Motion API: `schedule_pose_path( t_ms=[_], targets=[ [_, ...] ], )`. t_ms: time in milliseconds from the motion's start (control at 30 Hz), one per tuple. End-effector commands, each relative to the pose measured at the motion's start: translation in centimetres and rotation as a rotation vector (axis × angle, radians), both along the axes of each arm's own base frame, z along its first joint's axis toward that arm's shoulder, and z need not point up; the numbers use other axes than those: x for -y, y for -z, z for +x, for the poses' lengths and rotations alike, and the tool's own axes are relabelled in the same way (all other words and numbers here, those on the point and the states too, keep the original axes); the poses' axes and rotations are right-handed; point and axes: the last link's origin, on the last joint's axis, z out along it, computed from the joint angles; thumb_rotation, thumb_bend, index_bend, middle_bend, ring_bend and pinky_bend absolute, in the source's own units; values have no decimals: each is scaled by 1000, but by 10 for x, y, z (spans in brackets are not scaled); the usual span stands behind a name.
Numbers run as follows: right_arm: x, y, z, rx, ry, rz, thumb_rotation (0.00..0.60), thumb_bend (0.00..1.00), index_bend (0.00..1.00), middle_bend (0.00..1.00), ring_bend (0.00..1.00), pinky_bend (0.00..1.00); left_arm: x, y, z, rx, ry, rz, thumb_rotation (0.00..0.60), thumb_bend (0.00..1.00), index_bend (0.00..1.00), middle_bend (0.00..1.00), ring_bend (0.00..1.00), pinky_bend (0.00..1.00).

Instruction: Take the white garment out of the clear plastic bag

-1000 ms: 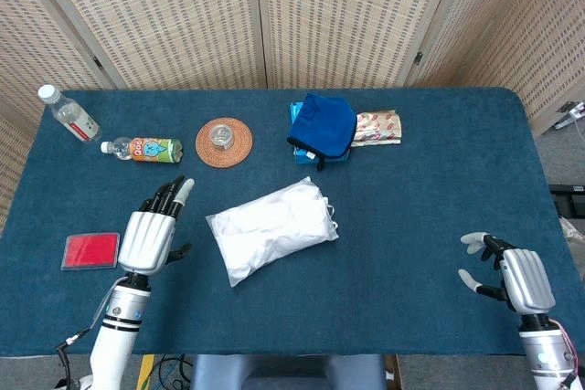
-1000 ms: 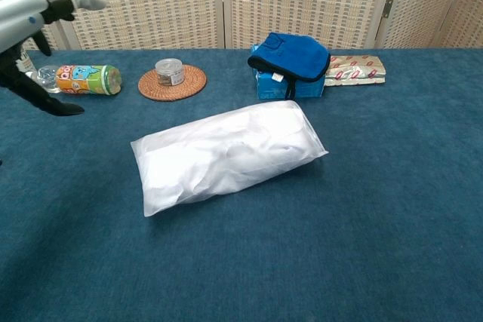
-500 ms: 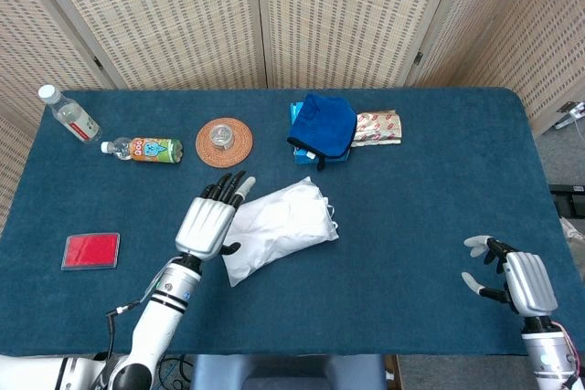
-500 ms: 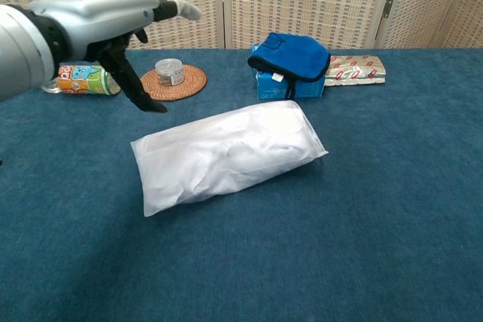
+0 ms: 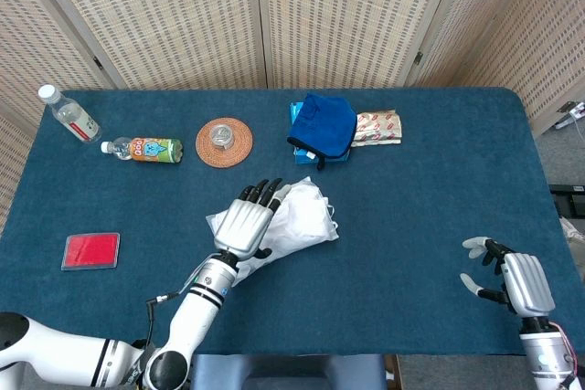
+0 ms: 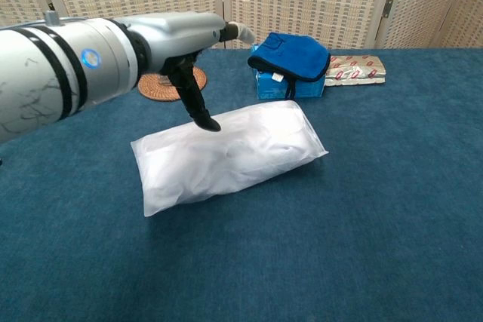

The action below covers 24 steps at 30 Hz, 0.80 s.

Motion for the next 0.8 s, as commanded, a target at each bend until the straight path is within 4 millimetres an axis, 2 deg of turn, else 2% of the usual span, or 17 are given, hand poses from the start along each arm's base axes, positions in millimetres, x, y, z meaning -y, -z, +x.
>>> schedule_pose_path(
  t_ms=[33,800],
  targets=[
    [-1,0,-1,0,3,2,600,186,392,473,508,636,-2,10,5,-45,-41,-24,600,0,0,0,0,93],
    [-2,8,-5,5,15,21,600,188,393,473,508,636,-19,46,1,-128,-180,-100,600,0,0,0,0,90]
  ],
)
